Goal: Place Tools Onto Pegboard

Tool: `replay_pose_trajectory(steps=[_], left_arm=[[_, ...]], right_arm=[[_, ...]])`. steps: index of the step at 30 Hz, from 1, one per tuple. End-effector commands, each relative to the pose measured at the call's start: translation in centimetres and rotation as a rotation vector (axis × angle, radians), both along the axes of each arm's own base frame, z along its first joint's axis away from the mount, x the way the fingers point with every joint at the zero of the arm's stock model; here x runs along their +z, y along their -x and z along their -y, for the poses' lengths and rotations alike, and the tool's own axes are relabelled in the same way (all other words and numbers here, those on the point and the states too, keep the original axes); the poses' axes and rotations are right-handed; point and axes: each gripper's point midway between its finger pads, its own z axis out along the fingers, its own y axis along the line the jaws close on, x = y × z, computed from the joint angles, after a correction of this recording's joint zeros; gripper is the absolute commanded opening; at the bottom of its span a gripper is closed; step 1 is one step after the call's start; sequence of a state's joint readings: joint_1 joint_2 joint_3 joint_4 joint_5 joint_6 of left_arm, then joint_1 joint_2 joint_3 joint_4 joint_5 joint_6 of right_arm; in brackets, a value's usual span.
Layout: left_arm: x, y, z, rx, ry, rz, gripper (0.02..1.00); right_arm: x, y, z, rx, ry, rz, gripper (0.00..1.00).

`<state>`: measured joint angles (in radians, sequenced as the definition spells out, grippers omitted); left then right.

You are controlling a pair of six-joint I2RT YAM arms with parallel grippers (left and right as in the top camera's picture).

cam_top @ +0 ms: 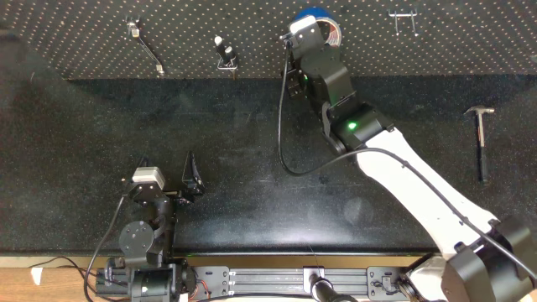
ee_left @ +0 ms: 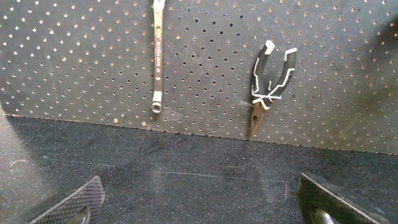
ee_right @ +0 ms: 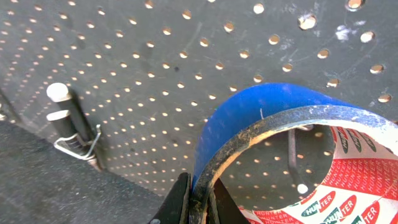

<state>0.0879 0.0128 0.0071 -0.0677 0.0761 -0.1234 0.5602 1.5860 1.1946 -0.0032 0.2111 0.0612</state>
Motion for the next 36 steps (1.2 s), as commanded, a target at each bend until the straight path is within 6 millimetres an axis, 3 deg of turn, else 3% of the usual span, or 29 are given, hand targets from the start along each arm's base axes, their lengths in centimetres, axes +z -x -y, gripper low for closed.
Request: replay_pose_trajectory(steps=[1,14,20,36], left_arm=[[0.0,0.0,0.3,-0.013,-0.012,0.000,0.998],[0.0,0.0,0.3,-0.013,-0.012,0.000,0.996],[0.0,0.0,0.3,-0.013,-0.012,0.000,0.996],[0.0,0.0,0.3,-0.013,-0.012,0.000,0.996]], right_arm=[[-0.4,-1.0,-0.2,-0.025,0.024,0.038,0.075],[-0.8,-1.9,-0.2,-0.044,0.030,0.062,0.080],[-0.7,-1.8,-0.3,-0.040,0.029,0.062,0.253],[-0.5,0.1,0.4,-0.014,0.057,0.000,0.251]])
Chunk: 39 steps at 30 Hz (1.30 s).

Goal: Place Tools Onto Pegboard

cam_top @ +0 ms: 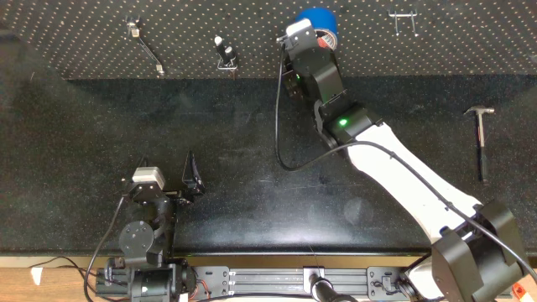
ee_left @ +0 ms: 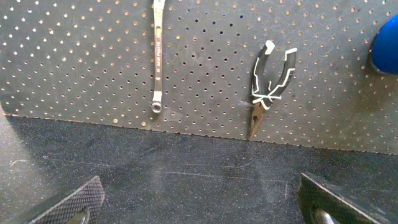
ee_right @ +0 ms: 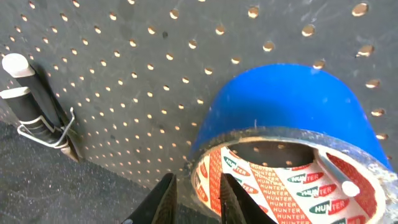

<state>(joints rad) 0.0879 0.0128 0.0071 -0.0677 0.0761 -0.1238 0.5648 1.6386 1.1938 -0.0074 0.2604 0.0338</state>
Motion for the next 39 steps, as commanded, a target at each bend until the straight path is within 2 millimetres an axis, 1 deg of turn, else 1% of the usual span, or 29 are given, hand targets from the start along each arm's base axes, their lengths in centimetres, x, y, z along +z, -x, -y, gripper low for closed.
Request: replay_pose_trajectory(steps=[1,7,10,12,13,14,15,16,17,18,19,20,21,23,24,25,27,31,39], left_arm=[[0.0,0.0,0.3,-0.013,-0.012,0.000,0.998],[0.0,0.0,0.3,-0.013,-0.012,0.000,0.996],[0.0,0.0,0.3,-0.013,-0.012,0.000,0.998],[0.0,0.0,0.3,-0.013,-0.012,0.000,0.996],[0.0,0.0,0.3,-0.013,-0.012,0.000,0.996],[0.0,0.0,0.3,-0.013,-0.012,0.000,0.996],[0.0,0.0,0.3,-0.013,-0.012,0.000,0.996],[0.0,0.0,0.3,-0.013,-0.012,0.000,0.996],[0.0,0.0,0.3,-0.013,-0.012,0.000,0.996],[0.0,0.0,0.3,-0.013,-0.012,0.000,0.996],[0.0,0.0,0.3,-0.013,-0.012,0.000,0.996],[0.0,0.0,0.3,-0.013,-0.012,0.000,0.996],[0.0,0.0,0.3,-0.013,-0.012,0.000,0.996],[0.0,0.0,0.3,-0.013,-0.012,0.000,0.998],[0.0,0.0,0.3,-0.013,-0.012,0.000,0.996],[0.0,0.0,0.3,-0.013,-0.012,0.000,0.996],[0.0,0.0,0.3,-0.013,-0.012,0.000,0.996],[0.0,0.0,0.3,-0.013,-0.012,0.000,0.996],[0.0,0.0,0.3,-0.013,-0.012,0.000,0.996]], right_arm=[[2.1,0.8,0.1,0.020,-0.014,0.026,0.251],[2.0,1.5,0.0,0.044,-0.013,0.003,0.255],[1.8,2.2,0.3,0.047,0.002,-0.025,0.253],[1.5,3.0,0.8,0.046,0.021,-0.057,0.257],[1.1,3.6,1.3,0.045,0.040,-0.088,0.281],[0.5,4.2,1.8,0.043,0.061,-0.122,0.343],[-0.5,5.2,2.8,0.034,0.096,-0.183,0.404],[-2.2,6.8,4.6,0.006,0.137,-0.285,0.441],[-3.6,8.2,6.9,-0.050,0.154,-0.386,0.467],[-4.1,8.7,8.1,-0.084,0.153,-0.428,0.496],[-4.7,9.5,10.0,-0.139,0.154,-0.487,0.551],[-5.2,10.0,11.2,-0.172,0.157,-0.526,0.579],[-5.7,10.8,12.9,-0.224,0.157,-0.579,0.693],[-6.7,12.4,16.3,-0.321,0.160,-0.682,0.785],[-6.9,12.9,17.3,-0.343,0.160,-0.709,0.796],[-7.3,13.6,18.8,-0.381,0.155,-0.757,0.869],[-7.8,14.9,22.1,-0.474,0.117,-0.836,0.963],[-8.2,16.8,27.9,-0.640,0.059,-0.916,0.978],[-8.7,19.7,36.0,-0.666,0.116,-0.990,0.976]])
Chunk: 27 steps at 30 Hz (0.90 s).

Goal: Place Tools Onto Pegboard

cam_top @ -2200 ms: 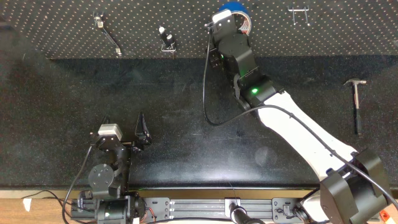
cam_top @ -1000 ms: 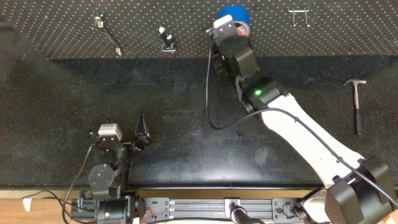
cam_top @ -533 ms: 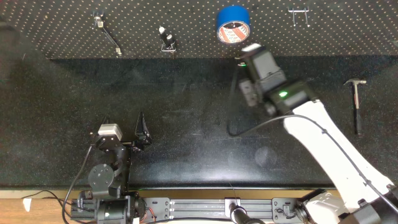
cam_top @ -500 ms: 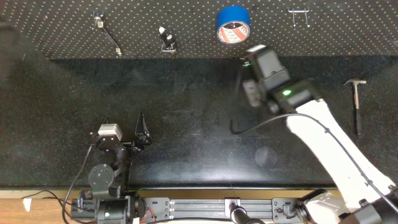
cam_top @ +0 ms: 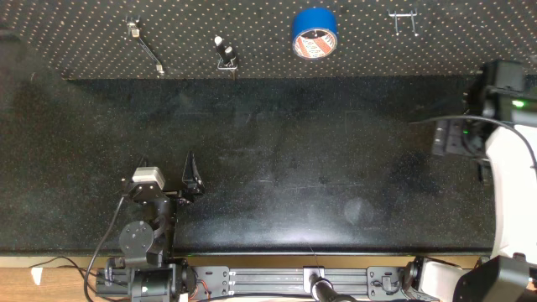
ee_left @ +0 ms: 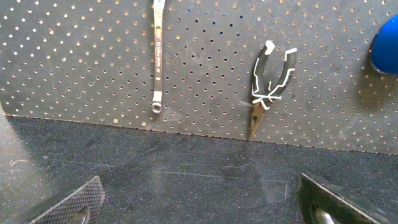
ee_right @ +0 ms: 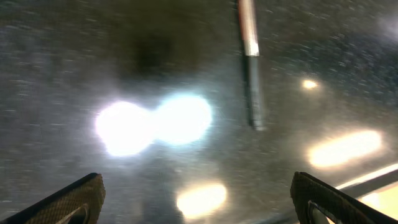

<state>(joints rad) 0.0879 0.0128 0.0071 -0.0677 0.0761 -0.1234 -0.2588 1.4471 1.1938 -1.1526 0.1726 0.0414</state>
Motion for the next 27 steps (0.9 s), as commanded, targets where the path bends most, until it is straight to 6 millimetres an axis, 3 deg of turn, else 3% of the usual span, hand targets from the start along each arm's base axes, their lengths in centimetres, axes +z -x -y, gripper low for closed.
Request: replay_pose_trajectory(steps=[1,9,18,27], left_arm=[[0.0,0.0,0.3,-0.013,-0.012,0.000,0.996],[0.0,0.0,0.3,-0.013,-0.012,0.000,0.996],[0.0,0.0,0.3,-0.013,-0.012,0.000,0.993],[0.0,0.0,0.3,-0.013,-0.012,0.000,0.996]], right_arm=[[0.1,1.4,3.3,0.052,0.006,-0.027,0.976],[-3.5,0.6,6.5,0.044,-0.127,-0.009,0.978],[-6.5,-1.9,7.7,0.252,-0.121,-0.007,0.985],[-9.4,-1.2,8.9,0.257,-0.171,-0.052,0.958]])
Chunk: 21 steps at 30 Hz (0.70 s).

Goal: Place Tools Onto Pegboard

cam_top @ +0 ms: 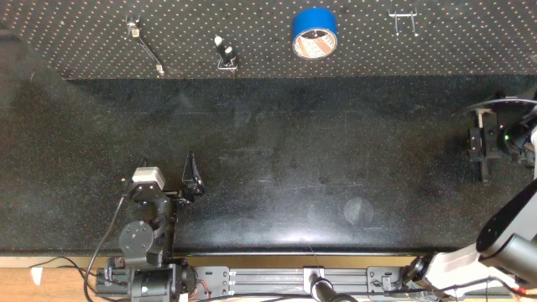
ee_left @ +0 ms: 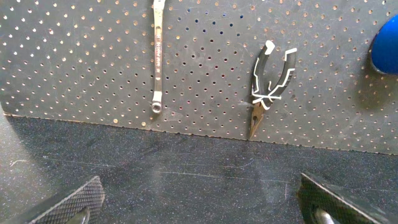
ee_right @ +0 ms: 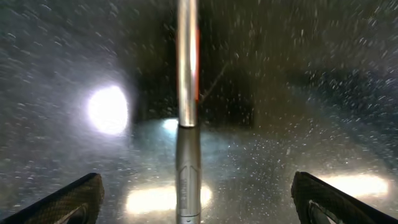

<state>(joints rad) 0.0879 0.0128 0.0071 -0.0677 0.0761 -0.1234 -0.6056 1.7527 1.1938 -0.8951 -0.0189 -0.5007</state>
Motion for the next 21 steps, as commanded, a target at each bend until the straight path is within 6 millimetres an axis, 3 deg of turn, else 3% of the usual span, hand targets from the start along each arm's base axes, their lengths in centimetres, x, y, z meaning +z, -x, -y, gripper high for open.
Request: replay_pose_trajectory(steps=[1,12,21], left_arm=[[0.0,0.0,0.3,-0.013,-0.012,0.000,0.998],[0.0,0.0,0.3,-0.013,-0.012,0.000,0.996],[0.0,0.0,0.3,-0.013,-0.012,0.000,0.996]], right_arm=[[-1.3,0.3,0.0,0.061,-0.037,-0.023,0.956],[-2.3,0.7,-0.3,0.121,-0.055,-0.057,0.963],[-2.8,0.2,-2.0,0.215,-0.063,-0.086,0.961]])
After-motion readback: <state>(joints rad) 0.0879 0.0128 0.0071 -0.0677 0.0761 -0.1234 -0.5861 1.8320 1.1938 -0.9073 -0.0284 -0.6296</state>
